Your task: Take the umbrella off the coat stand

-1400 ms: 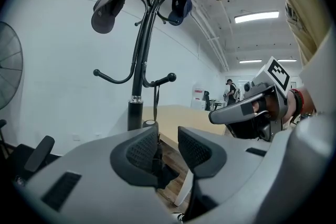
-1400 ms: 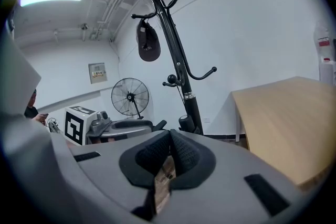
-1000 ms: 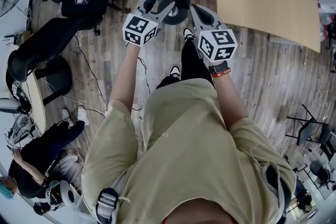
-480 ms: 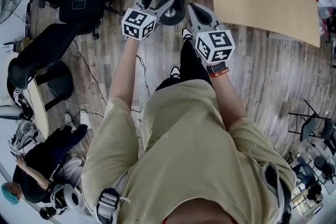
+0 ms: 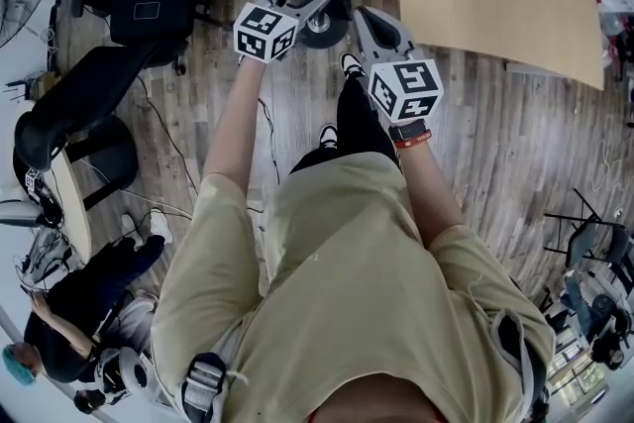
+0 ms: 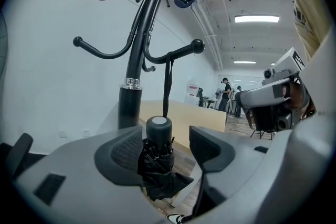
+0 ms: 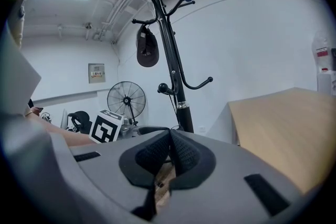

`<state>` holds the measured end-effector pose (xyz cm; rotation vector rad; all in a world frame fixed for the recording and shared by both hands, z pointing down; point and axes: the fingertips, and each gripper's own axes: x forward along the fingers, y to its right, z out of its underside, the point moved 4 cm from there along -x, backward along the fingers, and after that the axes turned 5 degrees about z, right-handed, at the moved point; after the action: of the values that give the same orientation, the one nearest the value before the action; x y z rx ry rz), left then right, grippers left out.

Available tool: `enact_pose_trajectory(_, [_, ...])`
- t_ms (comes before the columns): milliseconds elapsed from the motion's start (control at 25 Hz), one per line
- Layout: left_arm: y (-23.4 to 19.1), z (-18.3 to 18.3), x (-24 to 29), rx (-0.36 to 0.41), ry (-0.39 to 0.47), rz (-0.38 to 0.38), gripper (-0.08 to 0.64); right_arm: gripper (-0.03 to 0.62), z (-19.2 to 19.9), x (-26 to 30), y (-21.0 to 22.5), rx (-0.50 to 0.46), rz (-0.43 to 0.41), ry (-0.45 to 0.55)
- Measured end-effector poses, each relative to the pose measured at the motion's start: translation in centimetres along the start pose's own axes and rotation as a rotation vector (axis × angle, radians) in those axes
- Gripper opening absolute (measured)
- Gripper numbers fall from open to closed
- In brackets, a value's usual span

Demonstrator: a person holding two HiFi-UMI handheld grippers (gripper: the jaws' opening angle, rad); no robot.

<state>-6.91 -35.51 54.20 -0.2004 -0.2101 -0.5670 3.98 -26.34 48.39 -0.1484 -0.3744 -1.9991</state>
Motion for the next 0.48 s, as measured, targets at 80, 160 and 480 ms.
enact_pose_trajectory(80, [-0.3,0.0,0.4,-0.007,0.005,-0.002,0.270,0.015,0.1,0.1,0.2,0.000,0.002,-0.003])
enact_pose_trajectory(160, [-0.7,-0.2,0.9,-0.015,0.011,-0.009,0.270,0.015,0.1,0.2,0.4,0.000,0.000,-0.006])
enact_pose_trajectory(480, [-1.6,-0.7,2.6,-0.035,0.025,-0.026,0.269,0.015,0.1,1.0,0.8,0.000,-0.022,-0.019])
